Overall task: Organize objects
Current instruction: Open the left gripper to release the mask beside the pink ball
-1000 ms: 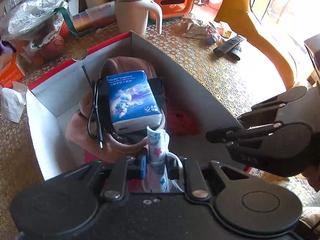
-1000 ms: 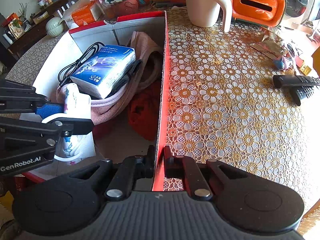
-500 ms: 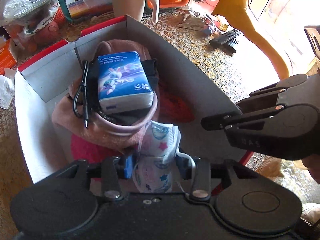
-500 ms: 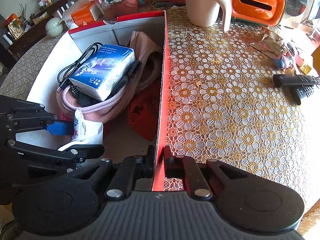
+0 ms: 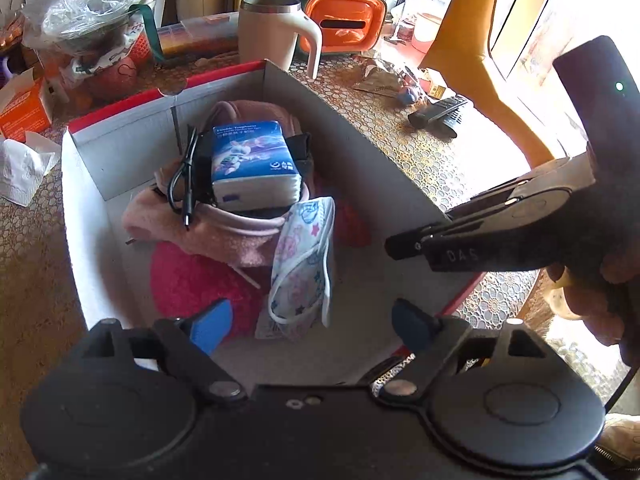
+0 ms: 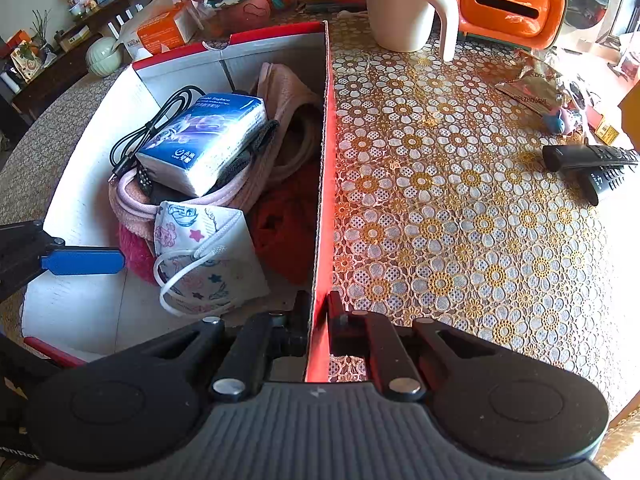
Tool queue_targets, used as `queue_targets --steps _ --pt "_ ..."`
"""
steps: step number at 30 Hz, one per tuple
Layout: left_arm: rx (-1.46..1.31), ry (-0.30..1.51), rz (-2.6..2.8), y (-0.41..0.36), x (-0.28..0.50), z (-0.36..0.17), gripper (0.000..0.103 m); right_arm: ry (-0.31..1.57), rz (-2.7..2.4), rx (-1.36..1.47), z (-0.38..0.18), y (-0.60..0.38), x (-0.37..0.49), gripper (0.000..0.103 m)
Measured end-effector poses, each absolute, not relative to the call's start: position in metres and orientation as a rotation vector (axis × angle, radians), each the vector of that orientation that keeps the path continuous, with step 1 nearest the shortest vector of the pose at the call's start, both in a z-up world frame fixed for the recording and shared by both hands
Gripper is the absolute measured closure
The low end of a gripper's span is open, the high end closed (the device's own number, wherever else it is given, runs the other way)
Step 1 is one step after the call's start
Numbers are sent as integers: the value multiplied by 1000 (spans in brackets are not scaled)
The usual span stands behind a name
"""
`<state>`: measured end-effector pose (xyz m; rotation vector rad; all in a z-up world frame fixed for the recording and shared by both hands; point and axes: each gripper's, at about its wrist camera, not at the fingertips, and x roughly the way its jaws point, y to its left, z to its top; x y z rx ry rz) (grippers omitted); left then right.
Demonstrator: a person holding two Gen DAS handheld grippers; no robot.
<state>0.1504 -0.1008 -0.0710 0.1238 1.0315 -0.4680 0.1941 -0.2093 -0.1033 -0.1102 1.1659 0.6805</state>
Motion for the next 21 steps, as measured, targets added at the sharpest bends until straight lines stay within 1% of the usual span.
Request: queue_targets --steps 11,21 --pt "72 923 -351 -78 132 -48 13 1120 672 -112 -84 -217 184 95" --pt "63 850 -290 -72 112 -31 12 1022 689 -76 -43 -242 163 95"
